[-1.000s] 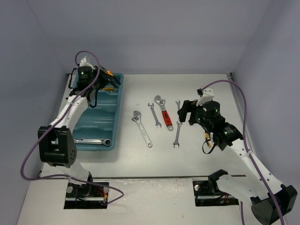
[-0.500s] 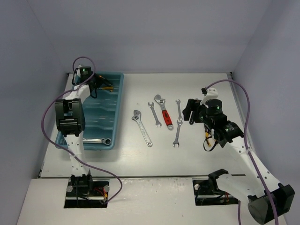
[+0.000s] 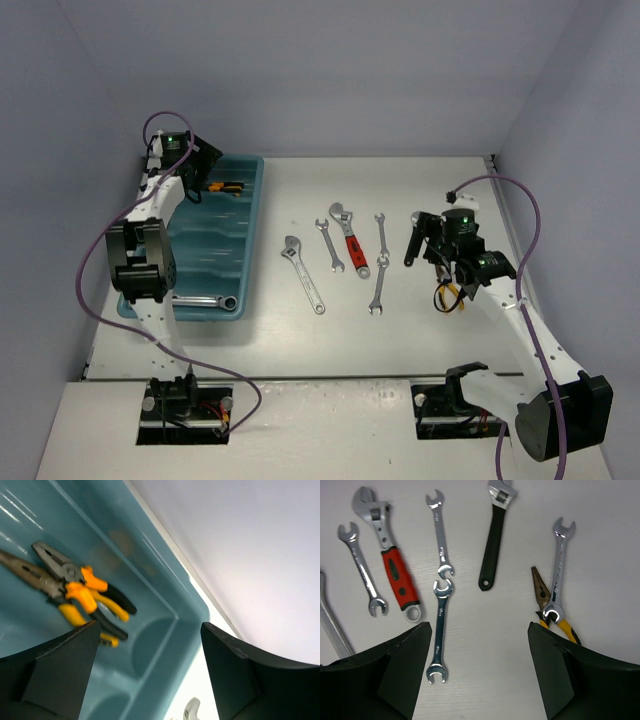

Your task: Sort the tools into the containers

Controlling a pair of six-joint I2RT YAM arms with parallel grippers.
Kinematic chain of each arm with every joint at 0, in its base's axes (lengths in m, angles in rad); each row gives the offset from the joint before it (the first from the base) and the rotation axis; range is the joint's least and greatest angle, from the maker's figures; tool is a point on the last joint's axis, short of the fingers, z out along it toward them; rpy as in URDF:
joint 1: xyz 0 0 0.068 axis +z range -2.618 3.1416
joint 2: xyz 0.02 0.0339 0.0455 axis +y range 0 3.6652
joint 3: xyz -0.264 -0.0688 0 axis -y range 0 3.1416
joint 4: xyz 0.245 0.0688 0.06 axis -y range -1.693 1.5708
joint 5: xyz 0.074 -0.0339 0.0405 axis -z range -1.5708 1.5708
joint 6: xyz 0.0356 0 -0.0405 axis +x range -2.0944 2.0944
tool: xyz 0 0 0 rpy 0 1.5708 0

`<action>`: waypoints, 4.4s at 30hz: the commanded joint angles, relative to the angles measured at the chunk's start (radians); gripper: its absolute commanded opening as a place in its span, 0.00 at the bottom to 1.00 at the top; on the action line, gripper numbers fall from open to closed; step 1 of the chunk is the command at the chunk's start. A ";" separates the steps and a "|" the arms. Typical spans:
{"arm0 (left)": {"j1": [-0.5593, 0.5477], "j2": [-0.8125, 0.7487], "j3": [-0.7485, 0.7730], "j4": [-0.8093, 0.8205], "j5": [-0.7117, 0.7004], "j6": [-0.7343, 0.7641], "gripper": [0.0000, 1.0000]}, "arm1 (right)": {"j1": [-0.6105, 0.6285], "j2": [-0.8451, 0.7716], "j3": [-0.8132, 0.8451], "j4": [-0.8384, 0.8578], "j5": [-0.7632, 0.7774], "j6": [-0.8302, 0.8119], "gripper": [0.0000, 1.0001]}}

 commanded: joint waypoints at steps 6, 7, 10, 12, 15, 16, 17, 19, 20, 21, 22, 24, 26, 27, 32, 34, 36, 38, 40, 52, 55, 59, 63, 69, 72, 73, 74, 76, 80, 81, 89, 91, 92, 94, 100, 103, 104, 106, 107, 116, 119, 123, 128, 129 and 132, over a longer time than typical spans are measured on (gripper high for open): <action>-0.061 -0.338 -0.019 -0.153 0.071 0.169 0.79 | -0.119 0.148 -0.022 -0.113 0.058 0.145 0.73; -0.082 -0.375 -0.033 -0.173 0.075 0.204 0.79 | -0.125 0.163 -0.036 -0.115 0.048 0.153 0.73; -0.202 -0.484 -0.102 -0.222 0.050 0.313 0.79 | -0.131 0.195 -0.081 -0.115 0.038 0.192 0.72; -0.262 -0.548 -0.163 -0.248 0.033 0.367 0.79 | -0.132 0.223 -0.101 -0.114 0.040 0.206 0.72; -0.373 -0.614 -0.233 -0.283 0.027 0.412 0.79 | -0.139 0.269 -0.119 -0.103 0.044 0.223 0.72; -0.395 -0.640 -0.266 -0.293 0.027 0.417 0.79 | -0.143 0.278 -0.127 -0.095 0.037 0.225 0.72; -0.415 -0.667 -0.298 -0.302 0.027 0.422 0.79 | -0.146 0.287 -0.135 -0.086 0.030 0.226 0.71; -0.449 -0.709 -0.345 -0.312 0.025 0.425 0.79 | -0.150 0.312 -0.150 -0.057 0.027 0.226 0.71; -0.464 -0.732 -0.365 -0.315 0.024 0.427 0.79 | -0.153 0.319 -0.156 -0.052 0.033 0.224 0.71; -0.476 -0.751 -0.390 -0.316 0.021 0.429 0.79 | -0.155 0.327 -0.164 -0.042 0.036 0.223 0.70; -0.484 -0.764 -0.421 -0.316 0.015 0.432 0.79 | -0.156 0.334 -0.177 -0.024 0.036 0.221 0.69; -0.496 -0.795 -0.466 -0.325 0.013 0.436 0.79 | -0.162 0.346 -0.190 0.002 0.007 0.220 0.67; -0.504 -0.814 -0.500 -0.333 0.009 0.436 0.79 | -0.161 0.359 -0.194 0.028 -0.011 0.220 0.66; -0.505 -0.818 -0.506 -0.333 0.009 0.435 0.79 | -0.161 0.365 -0.194 0.037 -0.015 0.221 0.66; -0.522 -0.850 -0.560 -0.333 0.005 0.421 0.79 | -0.148 0.406 -0.193 0.081 -0.077 0.199 0.60; -0.525 -0.849 -0.560 -0.332 0.004 0.419 0.79 | -0.129 0.405 -0.194 0.091 -0.077 0.193 0.48; -0.529 -0.846 -0.558 -0.332 0.005 0.420 0.79 | -0.100 0.400 -0.194 0.098 -0.076 0.192 0.34; -0.532 -0.844 -0.553 -0.330 0.007 0.422 0.79 | -0.065 0.400 -0.194 0.101 -0.076 0.192 0.19; -0.535 -0.839 -0.551 -0.330 0.006 0.426 0.79 | -0.037 0.405 -0.191 0.105 -0.070 0.191 0.08; -0.580 -0.816 -0.508 -0.312 0.054 0.464 0.79 | 0.079 0.206 -0.079 0.107 -0.109 0.131 0.00; -0.598 -0.822 -0.507 -0.260 0.079 0.475 0.79 | 0.100 0.130 -0.018 0.111 -0.161 0.064 0.00; -0.619 -0.836 -0.531 -0.156 0.131 0.450 0.79 | 0.138 0.036 0.030 0.150 -0.256 -0.014 0.00; -0.636 -0.841 -0.555 -0.036 0.169 0.383 0.79 | 0.179 -0.016 0.063 0.209 -0.326 -0.044 0.00; -0.694 -0.828 -0.536 0.080 0.106 0.333 0.79 | 0.271 -0.035 0.089 0.293 -0.388 -0.077 0.00; -0.725 -0.822 -0.536 0.149 0.054 0.307 0.79 | 0.311 -0.033 0.094 0.313 -0.390 -0.082 0.00; -0.730 -0.818 -0.541 0.176 0.036 0.295 0.79 | 0.325 -0.035 0.095 0.317 -0.390 -0.082 0.00; -0.737 -0.813 -0.539 0.182 0.020 0.286 0.79 | 0.334 -0.034 0.098 0.323 -0.390 -0.082 0.00; -0.751 -0.803 -0.532 0.183 -0.013 0.271 0.79 | 0.348 -0.030 0.103 0.334 -0.391 -0.082 0.00; -0.775 -0.794 -0.524 0.195 -0.084 0.253 0.79 | 0.375 -0.020 0.114 0.338 -0.392 -0.084 0.00; -0.777 -0.788 -0.520 0.197 -0.091 0.250 0.79 | 0.381 -0.017 0.116 0.340 -0.391 -0.084 0.00; -0.778 -0.725 -0.469 0.212 -0.082 0.216 0.77 | 0.409 -0.001 0.130 0.355 -0.378 -0.095 0.00; -0.778 -0.714 -0.459 0.220 -0.075 0.215 0.75 | 0.412 0.003 0.134 0.357 -0.378 -0.099 0.00; -0.778 -0.711 -0.453 0.220 -0.075 0.223 0.74 | 0.413 0.004 0.133 0.358 -0.378 -0.098 0.00; -0.779 -0.706 -0.444 0.219 -0.073 0.234 0.68 | 0.415 0.007 0.132 0.362 -0.378 -0.097 0.00; -0.779 -0.682 -0.427 0.221 -0.037 0.222 0.58 | 0.419 0.011 0.129 0.372 -0.375 -0.098 0.00; -0.779 -0.672 -0.427 0.227 -0.024 0.213 0.53 | 0.419 0.017 0.129 0.379 -0.375 -0.098 0.00; -0.779 -0.669 -0.426 0.227 -0.020 0.212 0.51 | 0.419 0.018 0.129 0.380 -0.376 -0.097 0.00; -0.779 -0.664 -0.425 0.227 -0.014 0.212 0.48 | 0.419 0.020 0.130 0.382 -0.374 -0.095 0.00; -0.779 -0.662 -0.426 0.227 -0.011 0.211 0.48 | 0.419 0.021 0.131 0.384 -0.373 -0.094 0.00; -0.779 -0.654 -0.426 0.240 -0.005 0.207 0.24 | 0.421 0.028 0.127 0.399 -0.383 -0.089 0.00; -0.779 -0.650 -0.422 0.256 0.005 0.207 0.04 | 0.422 0.033 0.124 0.402 -0.380 -0.089 0.00; -0.777 -0.652 -0.428 0.269 0.012 0.200 0.00 | 0.422 0.030 0.121 0.402 -0.373 -0.086 0.03; -0.746 -0.678 -0.458 0.274 -0.021 0.194 0.00 | 0.420 0.014 0.109 0.396 -0.315 -0.081 0.63; -0.734 -0.680 -0.464 0.274 -0.022 0.190 0.00 | 0.420 0.004 0.103 0.396 -0.297 -0.079 0.69; -0.674 -0.690 -0.474 0.274 -0.017 0.172 0.00 | 0.417 -0.017 0.094 0.390 -0.256 -0.076 0.76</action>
